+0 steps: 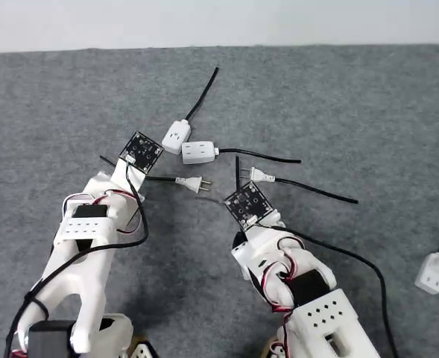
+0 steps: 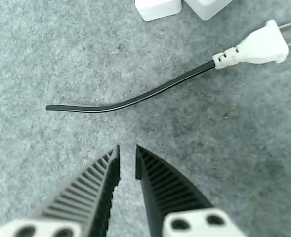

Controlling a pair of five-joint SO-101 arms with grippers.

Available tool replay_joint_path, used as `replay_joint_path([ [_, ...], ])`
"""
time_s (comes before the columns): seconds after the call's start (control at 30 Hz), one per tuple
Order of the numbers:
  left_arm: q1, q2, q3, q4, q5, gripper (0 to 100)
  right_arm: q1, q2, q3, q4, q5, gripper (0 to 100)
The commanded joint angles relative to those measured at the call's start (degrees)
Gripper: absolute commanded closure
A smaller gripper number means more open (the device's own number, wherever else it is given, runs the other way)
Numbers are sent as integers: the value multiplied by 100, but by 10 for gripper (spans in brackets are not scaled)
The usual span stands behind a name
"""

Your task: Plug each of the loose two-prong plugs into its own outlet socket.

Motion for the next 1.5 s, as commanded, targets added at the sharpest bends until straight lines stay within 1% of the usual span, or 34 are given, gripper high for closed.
replay_joint_path([
  [0.0, -44, -149, -22, -132, 44, 949, -22, -136, -158, -127, 79, 992],
  [0.07, -53, -149, -22, -132, 44, 949, -4, -127, -273, 101, 79, 992],
  [0.13, -53, -149, -22, -132, 44, 949, 171, -127, -492, 505, 62, 992],
  [0.2, -53, -149, -22, -132, 44, 949, 620, -75, -598, 673, 70, 992],
  [0.27, -53, -149, -22, -132, 44, 949, 1253, -75, -580, 646, 79, 988],
  [0.33, -53, -149, -22, -132, 44, 949, 1763, -75, -484, 453, 79, 958],
  [0.37, -53, -149, -22, -132, 44, 949, 1903, -75, -413, 303, 70, 936],
  [0.53, -53, -149, -22, -132, 44, 949, 2070, -75, -325, -84, 35, 807],
  [0.6, -53, -149, -13, -132, 44, 949, 2149, -75, -308, -277, 35, 795],
  [0.67, -53, -149, -13, -123, 44, 949, 2369, -66, -316, -418, 26, 811],
  [0.73, -53, -149, -13, -114, 44, 949, 2510, -66, -325, -558, -123, 848],
  [0.9, -53, -149, -4, -105, 44, 949, 2545, 40, -352, -963, -158, 987],
  [1.0, -62, -149, -4, -105, 44, 949, 2545, 655, -554, -1420, -158, 989],
  [1.27, -62, -202, 75, -123, 44, 949, 2571, 3934, -2259, -2255, -176, 990],
  [1.47, -62, -202, 75, -123, 44, 949, 2448, 5095, -3086, -2870, -202, 987],
])
